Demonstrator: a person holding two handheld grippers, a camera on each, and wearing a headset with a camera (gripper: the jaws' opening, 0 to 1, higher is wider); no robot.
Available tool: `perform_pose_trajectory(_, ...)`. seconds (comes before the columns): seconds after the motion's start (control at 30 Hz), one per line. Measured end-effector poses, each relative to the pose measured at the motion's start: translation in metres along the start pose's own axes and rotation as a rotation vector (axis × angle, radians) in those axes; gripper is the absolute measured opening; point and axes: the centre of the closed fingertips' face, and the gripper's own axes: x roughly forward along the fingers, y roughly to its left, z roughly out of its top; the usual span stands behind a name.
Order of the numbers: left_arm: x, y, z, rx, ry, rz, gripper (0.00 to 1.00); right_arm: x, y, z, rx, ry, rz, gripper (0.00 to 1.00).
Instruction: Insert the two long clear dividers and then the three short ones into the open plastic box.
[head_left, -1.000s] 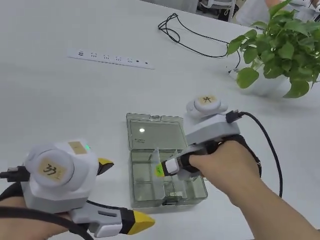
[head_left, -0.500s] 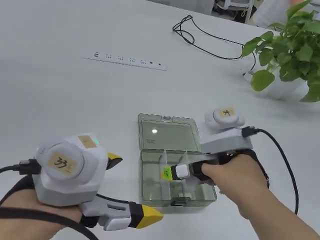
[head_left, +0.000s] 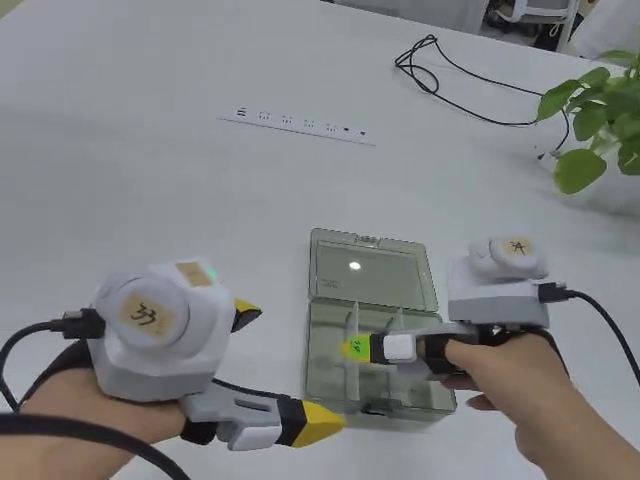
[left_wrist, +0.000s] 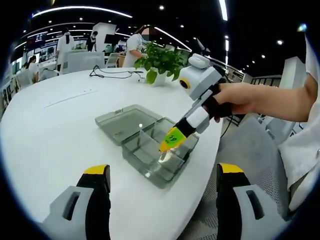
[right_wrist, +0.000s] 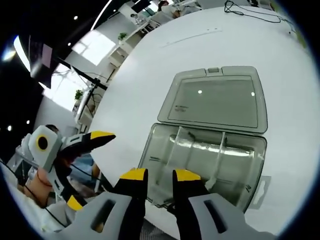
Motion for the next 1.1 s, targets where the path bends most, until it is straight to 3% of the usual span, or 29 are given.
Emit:
perform_pose_trajectory(0.37, 0.003, -0.008, 0.011, -0.013, -0.008, 0.052, 0.89, -0.047, 0.01, 0.022, 0.002, -0.094, 0.111, 0.22)
perform_pose_trajectory(0.53, 0.007, -0.013, 0.016, -0.018, -0.027, 0.066, 0.9, -0.073, 0.011, 0.03, -0.021, -0.146, 0.16, 0.27)
perform_pose_trajectory(0.63, 0.008, -0.015, 0.018, -0.026, -0.044, 0.073, 0.9, -0.085, 0.009, 0.03, -0.035, -0.151, 0.178, 0.33)
perform_pose_trajectory(0.8, 0.012, -0.019, 0.018, -0.032, -0.051, 0.077, 0.91, -0.109, 0.0, 0.03, -0.051, -0.178, 0.208, 0.34)
perform_pose_trajectory(0.9, 0.014, -0.02, 0.019, -0.028, -0.06, 0.073, 0.91, -0.119, -0.002, 0.032, -0.132, -0.207, 0.217, 0.36)
perform_pose_trajectory(1.1, 0.011, -0.022, 0.02, -0.019, -0.058, 0.069, 0.91, -0.129, -0.017, 0.022, -0.249, -0.189, 0.207, 0.43)
